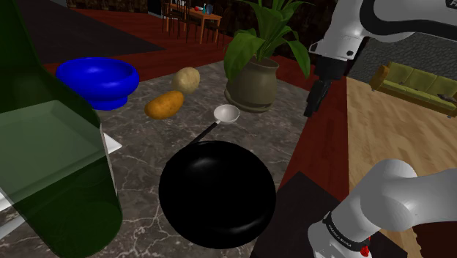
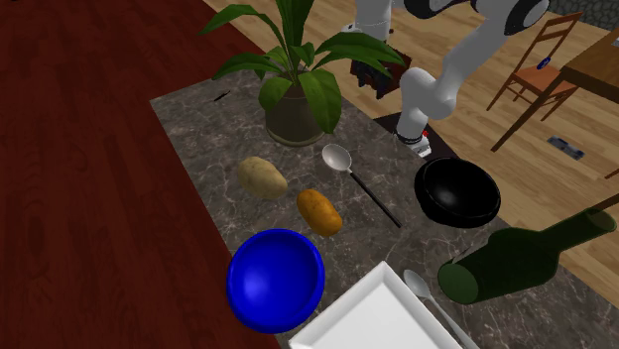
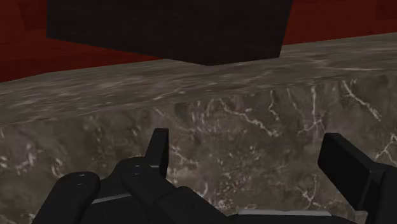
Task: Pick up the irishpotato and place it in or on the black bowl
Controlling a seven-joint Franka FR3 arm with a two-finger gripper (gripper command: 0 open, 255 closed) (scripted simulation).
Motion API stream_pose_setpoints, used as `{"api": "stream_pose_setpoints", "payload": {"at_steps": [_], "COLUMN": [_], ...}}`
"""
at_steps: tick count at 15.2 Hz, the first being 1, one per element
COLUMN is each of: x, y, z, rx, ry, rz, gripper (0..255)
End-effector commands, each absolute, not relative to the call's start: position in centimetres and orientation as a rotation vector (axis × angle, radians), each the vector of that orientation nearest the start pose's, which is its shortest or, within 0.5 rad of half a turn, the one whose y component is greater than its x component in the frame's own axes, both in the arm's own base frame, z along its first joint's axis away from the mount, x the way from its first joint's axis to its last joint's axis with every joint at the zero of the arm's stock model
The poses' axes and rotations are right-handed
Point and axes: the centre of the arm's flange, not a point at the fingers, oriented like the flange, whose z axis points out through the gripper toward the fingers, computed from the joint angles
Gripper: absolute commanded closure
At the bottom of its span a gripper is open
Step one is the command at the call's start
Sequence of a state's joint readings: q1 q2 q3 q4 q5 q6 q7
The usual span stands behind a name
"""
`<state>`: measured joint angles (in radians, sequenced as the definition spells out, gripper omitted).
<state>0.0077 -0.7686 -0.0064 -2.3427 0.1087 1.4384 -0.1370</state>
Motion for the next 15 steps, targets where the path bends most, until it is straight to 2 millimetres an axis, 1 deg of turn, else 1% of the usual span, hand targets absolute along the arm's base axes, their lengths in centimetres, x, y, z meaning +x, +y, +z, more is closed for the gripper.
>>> {"api": "stream_pose_setpoints", "payload": {"at_steps": [1,4,8,11,15], "x": [29.7,29.4,29.6,30.3,31.9], "y": [1.3,4.4,8.7,11.8,15.9], "z": [58.2,57.1,55.8,55.0,54.1], "rx": [-3.005,-2.986,-2.941,-2.895,-2.817], "ry": [-0.222,-0.044,0.189,0.359,0.579], "rz": [0.193,0.118,0.019,-0.053,-0.148], "gripper": [0,0,0,0,0]}}
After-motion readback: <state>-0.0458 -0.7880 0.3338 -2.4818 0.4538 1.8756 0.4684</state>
